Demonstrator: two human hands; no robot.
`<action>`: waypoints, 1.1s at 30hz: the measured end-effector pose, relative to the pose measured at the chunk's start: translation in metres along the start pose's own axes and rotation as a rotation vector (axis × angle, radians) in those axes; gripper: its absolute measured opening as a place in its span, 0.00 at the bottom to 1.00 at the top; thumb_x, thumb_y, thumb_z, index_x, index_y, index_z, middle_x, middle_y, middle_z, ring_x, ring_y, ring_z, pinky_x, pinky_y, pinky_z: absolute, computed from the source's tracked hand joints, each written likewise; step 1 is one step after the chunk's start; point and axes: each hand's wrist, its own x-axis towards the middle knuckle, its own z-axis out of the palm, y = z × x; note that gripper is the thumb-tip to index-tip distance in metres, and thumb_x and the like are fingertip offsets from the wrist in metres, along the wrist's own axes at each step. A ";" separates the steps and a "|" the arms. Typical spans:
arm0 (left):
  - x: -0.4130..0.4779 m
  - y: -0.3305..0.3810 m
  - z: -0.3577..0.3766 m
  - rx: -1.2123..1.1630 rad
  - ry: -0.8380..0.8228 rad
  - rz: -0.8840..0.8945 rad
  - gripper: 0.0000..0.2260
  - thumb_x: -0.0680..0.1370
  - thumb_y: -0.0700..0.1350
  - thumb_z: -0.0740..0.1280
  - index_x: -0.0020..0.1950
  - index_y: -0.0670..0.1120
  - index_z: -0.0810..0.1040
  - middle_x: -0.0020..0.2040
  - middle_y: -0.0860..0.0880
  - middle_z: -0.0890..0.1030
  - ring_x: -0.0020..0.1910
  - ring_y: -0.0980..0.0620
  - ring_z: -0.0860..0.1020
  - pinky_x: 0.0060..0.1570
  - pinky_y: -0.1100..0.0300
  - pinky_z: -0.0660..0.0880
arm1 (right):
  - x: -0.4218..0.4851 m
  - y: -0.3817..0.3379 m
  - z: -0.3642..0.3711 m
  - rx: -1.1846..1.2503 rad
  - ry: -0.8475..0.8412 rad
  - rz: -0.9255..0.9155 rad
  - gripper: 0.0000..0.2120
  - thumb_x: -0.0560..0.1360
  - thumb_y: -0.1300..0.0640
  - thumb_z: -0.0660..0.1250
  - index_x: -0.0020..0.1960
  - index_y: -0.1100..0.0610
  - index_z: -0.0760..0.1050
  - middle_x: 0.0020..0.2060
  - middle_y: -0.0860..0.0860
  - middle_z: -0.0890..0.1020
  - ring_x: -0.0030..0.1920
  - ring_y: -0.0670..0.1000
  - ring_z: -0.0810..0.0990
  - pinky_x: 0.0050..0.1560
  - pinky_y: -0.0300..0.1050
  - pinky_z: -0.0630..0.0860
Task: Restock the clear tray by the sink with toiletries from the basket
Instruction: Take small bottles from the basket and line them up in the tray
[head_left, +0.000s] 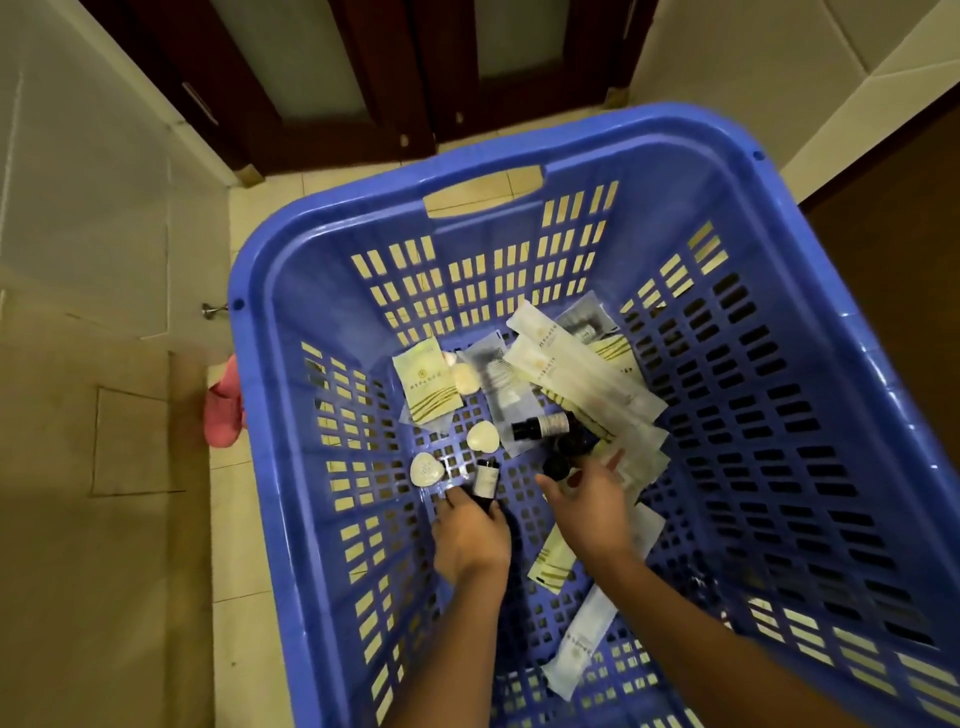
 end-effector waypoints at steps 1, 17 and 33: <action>0.001 0.000 0.002 -0.008 -0.002 0.009 0.20 0.79 0.53 0.61 0.66 0.44 0.65 0.64 0.44 0.72 0.60 0.43 0.74 0.50 0.50 0.76 | 0.001 0.000 0.002 -0.024 0.019 -0.005 0.23 0.76 0.46 0.65 0.65 0.59 0.69 0.59 0.55 0.77 0.52 0.56 0.78 0.50 0.49 0.75; -0.012 -0.001 0.003 -0.217 0.142 0.095 0.19 0.78 0.55 0.61 0.61 0.42 0.73 0.55 0.44 0.79 0.50 0.44 0.79 0.41 0.52 0.77 | -0.012 0.003 0.001 -0.036 0.126 0.013 0.13 0.76 0.49 0.65 0.55 0.57 0.75 0.50 0.55 0.81 0.46 0.55 0.80 0.49 0.51 0.77; -0.150 0.079 -0.182 -1.496 -0.258 0.379 0.06 0.77 0.45 0.66 0.44 0.44 0.79 0.40 0.48 0.83 0.38 0.53 0.82 0.39 0.63 0.80 | -0.116 -0.055 -0.165 0.542 0.138 -0.276 0.04 0.75 0.58 0.67 0.46 0.51 0.74 0.42 0.48 0.80 0.45 0.47 0.80 0.46 0.42 0.75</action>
